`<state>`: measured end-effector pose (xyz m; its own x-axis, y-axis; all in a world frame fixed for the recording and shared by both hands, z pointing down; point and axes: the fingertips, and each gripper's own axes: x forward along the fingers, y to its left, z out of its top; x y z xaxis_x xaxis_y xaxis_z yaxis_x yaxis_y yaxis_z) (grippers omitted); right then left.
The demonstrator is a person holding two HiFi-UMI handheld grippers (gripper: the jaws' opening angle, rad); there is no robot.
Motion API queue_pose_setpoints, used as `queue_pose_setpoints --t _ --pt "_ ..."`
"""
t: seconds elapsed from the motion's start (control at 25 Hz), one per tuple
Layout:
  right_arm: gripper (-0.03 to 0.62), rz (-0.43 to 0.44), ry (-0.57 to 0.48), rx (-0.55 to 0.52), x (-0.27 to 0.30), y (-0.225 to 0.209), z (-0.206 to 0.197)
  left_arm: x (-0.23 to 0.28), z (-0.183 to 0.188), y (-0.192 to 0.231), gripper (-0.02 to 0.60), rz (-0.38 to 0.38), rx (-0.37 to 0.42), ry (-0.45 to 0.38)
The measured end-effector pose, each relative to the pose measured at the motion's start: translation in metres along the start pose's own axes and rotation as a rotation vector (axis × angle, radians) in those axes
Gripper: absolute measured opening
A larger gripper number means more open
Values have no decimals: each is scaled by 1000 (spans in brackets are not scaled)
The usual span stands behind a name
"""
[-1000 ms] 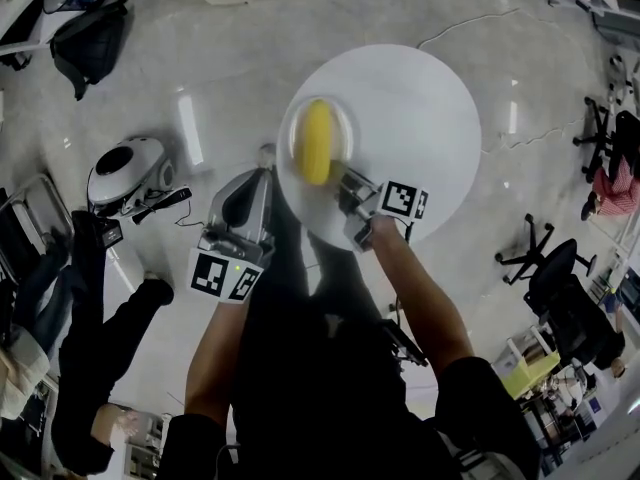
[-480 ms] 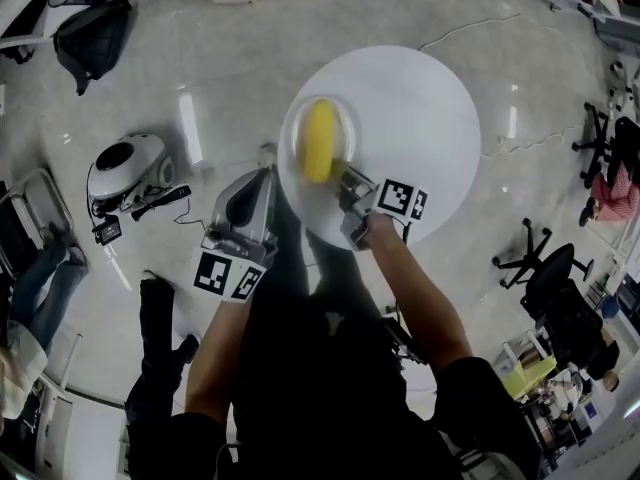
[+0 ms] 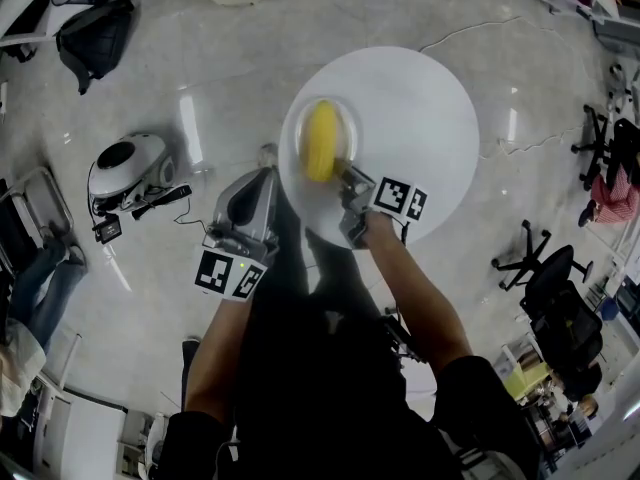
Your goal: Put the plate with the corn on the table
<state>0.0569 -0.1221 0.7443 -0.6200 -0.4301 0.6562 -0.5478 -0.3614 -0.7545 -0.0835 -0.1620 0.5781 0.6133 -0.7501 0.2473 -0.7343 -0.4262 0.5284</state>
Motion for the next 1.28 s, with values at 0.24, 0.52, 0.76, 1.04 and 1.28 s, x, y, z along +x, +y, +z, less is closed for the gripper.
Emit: queue_pose_setpoints --t 0.24,0.52,0.76,1.04,1.28 --pt "57 -59 -3 -44 -2 -1 0 -1 2 1 5 6 -4 -7" --pt "69 -115 -32 -107 -6 -2 2 -2 0 1 5 4 -3 1" --pt "80 -149 -59 -143 -8 -3 4 -3 -2 2 5 6 -5 4" --pt "104 -167 -72 -163 -9 -3 6 -3 -3 3 5 4 -8 7" --pt "115 -181 -84 -172 -14 -7 9 -3 -4 0 5 5 -9 4"
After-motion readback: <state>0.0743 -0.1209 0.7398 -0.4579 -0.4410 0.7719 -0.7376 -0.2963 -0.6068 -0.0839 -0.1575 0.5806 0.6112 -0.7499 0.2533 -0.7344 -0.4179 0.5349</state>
